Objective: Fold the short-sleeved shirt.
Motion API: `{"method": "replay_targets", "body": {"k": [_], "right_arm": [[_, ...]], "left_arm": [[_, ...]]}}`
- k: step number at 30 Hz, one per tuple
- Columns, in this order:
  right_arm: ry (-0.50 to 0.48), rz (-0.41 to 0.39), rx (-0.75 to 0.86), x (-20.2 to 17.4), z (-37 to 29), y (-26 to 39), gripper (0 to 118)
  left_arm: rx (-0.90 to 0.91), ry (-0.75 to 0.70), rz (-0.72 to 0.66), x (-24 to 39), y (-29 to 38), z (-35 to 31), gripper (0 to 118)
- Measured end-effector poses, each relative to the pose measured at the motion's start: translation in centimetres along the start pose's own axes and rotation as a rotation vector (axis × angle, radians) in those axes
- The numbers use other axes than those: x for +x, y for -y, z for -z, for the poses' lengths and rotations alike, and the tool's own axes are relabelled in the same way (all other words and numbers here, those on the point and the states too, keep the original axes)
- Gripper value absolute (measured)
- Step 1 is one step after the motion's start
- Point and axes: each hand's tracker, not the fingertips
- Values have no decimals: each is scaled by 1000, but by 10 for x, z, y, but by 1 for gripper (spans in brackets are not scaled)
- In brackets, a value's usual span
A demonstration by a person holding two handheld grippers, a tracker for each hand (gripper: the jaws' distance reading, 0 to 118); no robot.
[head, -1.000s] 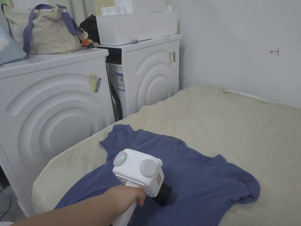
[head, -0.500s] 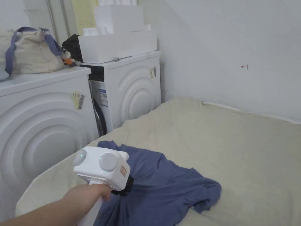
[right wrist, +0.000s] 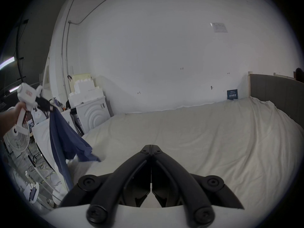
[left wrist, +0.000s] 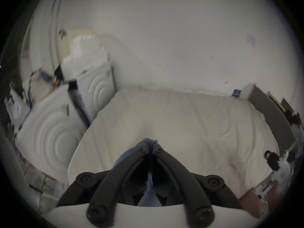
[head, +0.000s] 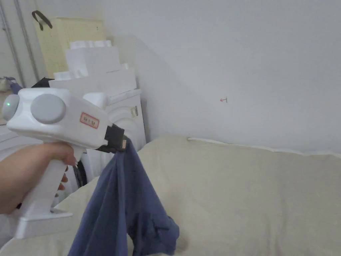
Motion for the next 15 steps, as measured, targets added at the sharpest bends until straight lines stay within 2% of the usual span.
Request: {"method": "replay_targets", "body": {"k": [4,8,15], "right_arm": [[28,21,40,15,-22,-11,0],[60,36,50,33,-41,-19,1],[131,35,68,74,-75,-21,2]], "left_arm": [[76,182,53,74,-38,-43,4],[95,344,125,153,-51,-50,4],[-13,570,172,280,-30,13,4]]}}
